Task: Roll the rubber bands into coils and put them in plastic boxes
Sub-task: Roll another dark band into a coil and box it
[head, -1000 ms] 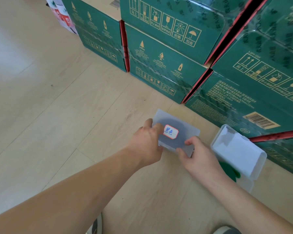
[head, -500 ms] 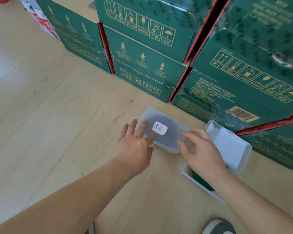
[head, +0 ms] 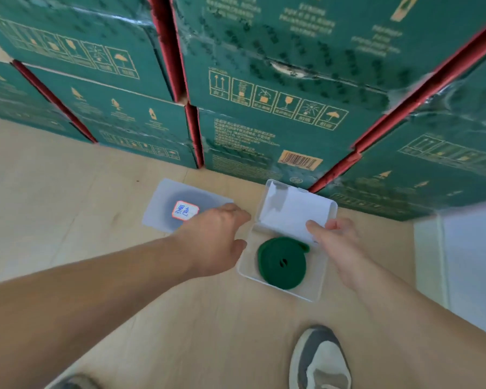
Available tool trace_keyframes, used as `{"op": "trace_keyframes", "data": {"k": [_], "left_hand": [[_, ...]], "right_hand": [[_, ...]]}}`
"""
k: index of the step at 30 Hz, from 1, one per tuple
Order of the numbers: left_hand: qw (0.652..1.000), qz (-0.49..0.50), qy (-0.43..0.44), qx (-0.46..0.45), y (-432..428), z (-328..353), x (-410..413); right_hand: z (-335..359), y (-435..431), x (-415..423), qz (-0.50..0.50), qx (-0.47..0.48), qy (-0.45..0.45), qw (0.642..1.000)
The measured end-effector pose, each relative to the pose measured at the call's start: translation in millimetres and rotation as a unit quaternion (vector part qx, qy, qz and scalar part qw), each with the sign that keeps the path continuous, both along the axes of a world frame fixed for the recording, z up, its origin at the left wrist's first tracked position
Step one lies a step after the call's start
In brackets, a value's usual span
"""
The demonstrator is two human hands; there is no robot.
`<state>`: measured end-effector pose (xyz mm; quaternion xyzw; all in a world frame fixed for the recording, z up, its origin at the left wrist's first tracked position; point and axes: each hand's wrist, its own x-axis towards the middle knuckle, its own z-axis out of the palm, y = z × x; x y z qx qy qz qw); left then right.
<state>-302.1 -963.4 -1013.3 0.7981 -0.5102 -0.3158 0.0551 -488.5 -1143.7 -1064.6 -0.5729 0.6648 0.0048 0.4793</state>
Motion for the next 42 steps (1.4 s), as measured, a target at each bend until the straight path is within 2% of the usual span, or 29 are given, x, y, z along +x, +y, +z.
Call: {"op": "trace_keyframes", "data": {"k": [3, 4, 6, 8, 11, 15, 19, 23, 26, 29, 34, 38, 42], "left_hand": [[1.0, 0.001, -0.001, 0.013, -17.4, 10.1, -1.7], [1.0, 0.015, 0.001, 0.006, -22.8, 12.9, -4.3], [0.998, 0.057, -0.003, -0.029, -31.4, 16.1, -12.8], [0.993, 0.094, 0.004, -0.071, -35.7, 16.2, -23.1], [0.99, 0.115, 0.031, -0.072, -36.0, 11.6, -37.5], [0.982, 0.149, -0.002, -0.12, -24.7, 0.2, -42.0], [0.99, 0.01, -0.06, -0.13, -0.2, -21.9, -44.0], [0.979, -0.139, -0.08, -0.127, 19.0, -43.6, -58.8], [0.972, -0.2, -0.081, -0.092, 25.5, -55.4, -63.5], [0.965, -0.234, -0.109, -0.048, 30.1, -58.3, -64.6], [0.953, -0.246, -0.168, -0.055, 37.9, -58.6, -63.7], [0.964, -0.13, -0.223, -0.068, 36.0, -58.2, -36.5], [0.967, -0.005, -0.256, 0.001, 52.4, -58.5, -14.7]], "right_hand": [[9.2, -4.9, -3.5, -0.122, 0.02, -0.104, 0.987], [14.3, -5.7, -3.1, -0.143, 0.001, -0.122, 0.982], [24.0, -5.5, -4.5, -0.121, -0.083, -0.139, 0.979], [35.9, -3.1, -6.6, -0.037, -0.149, -0.152, 0.976], [53.2, 1.3, -7.8, 0.142, -0.162, -0.157, 0.964], [66.9, 9.4, 4.5, 0.373, -0.174, -0.033, 0.911], [53.4, 25.1, 9.3, 0.518, -0.109, 0.062, 0.846], [27.9, 44.0, -4.8, 0.593, -0.173, 0.135, 0.775], [11.7, 55.4, -12.4, 0.597, -0.227, 0.165, 0.751], [-3.6, 62.5, -17.1, 0.574, -0.278, 0.156, 0.754], [-12.5, 65.1, -20.7, 0.574, -0.295, 0.163, 0.747], [-9.7, 52.4, 2.6, 0.54, -0.297, 0.184, 0.766], [-7.5, 49.3, 30.7, 0.523, -0.248, 0.234, 0.781]]}}
